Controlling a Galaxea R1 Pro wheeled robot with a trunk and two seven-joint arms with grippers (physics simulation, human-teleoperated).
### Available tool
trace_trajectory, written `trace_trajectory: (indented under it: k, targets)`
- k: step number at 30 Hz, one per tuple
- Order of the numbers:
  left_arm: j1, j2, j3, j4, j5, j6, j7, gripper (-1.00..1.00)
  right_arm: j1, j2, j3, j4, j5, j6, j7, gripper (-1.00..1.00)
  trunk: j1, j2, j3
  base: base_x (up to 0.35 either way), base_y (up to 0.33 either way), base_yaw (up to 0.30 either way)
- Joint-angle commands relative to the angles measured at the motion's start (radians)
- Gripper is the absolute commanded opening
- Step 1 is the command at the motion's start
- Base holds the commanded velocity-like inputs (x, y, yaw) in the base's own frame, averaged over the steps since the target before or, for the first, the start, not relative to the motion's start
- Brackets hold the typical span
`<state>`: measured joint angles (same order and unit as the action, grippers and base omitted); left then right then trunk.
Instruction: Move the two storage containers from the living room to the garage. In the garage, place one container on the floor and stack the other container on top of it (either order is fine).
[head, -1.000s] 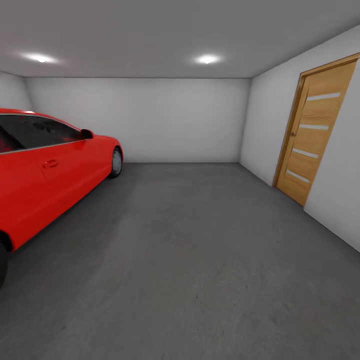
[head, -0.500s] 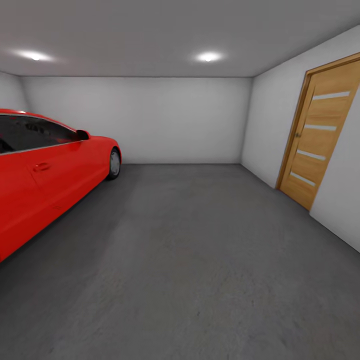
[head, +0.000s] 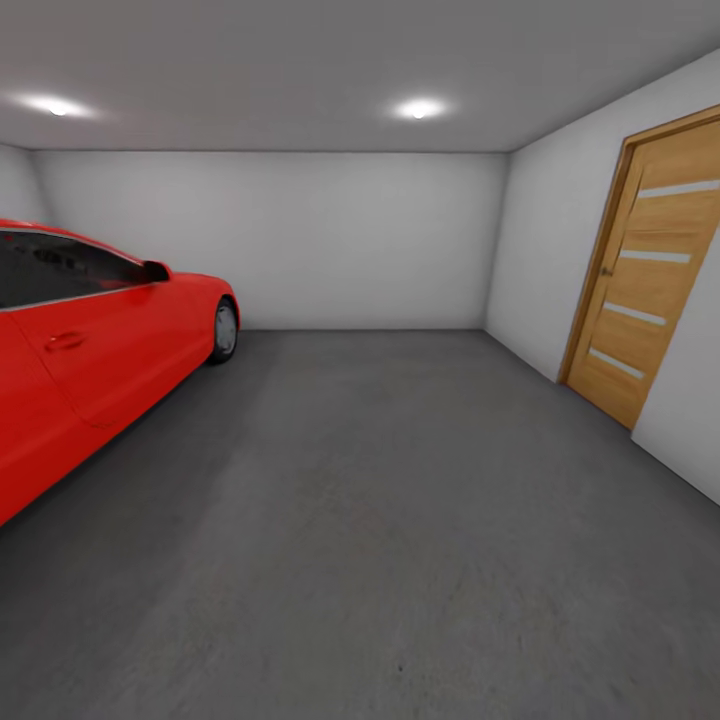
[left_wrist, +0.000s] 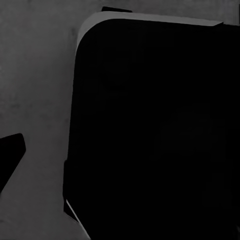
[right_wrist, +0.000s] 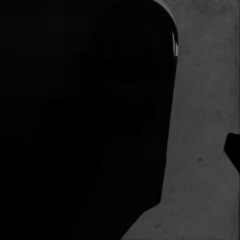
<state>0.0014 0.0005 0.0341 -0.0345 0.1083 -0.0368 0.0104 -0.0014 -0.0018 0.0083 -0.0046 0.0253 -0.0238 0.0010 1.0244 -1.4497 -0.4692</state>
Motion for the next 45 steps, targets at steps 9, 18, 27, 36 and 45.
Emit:
trace_trajectory:
  k: [9,18,27,36,45]
  targets:
    - [0.000,-0.002,0.003,-0.001,0.008,-0.002,0.000,1.00,0.000,-0.001,-0.002,0.000,0.005,-0.004,-0.003,1.00,0.001,0.000,-0.001,0.322,0.000,-0.043]
    - [0.000,-0.002,0.002,-0.001,0.007,-0.003,-0.001,1.00,0.000,-0.005,-0.002,0.000,0.010,-0.018,-0.003,1.00,0.001,0.000,-0.001,0.322,0.000,-0.266]
    - [0.000,-0.002,0.001,-0.001,0.006,-0.005,-0.001,1.00,0.000,-0.006,-0.003,0.000,0.005,-0.072,-0.003,1.00,0.001,0.000,-0.001,0.322,0.000,-0.289]
    - [0.000,-0.002,0.005,-0.001,0.005,-0.012,-0.001,1.00,0.000,-0.008,-0.002,0.002,0.003,-0.085,-0.002,1.00,0.001,0.000,-0.001,0.322,0.000,-0.290]
    - [0.000,-0.002,0.003,-0.001,0.006,-0.012,-0.001,1.00,0.000,-0.011,-0.001,0.009,0.002,-0.079,0.000,1.00,0.001,0.000,-0.001,0.322,0.000,-0.290]
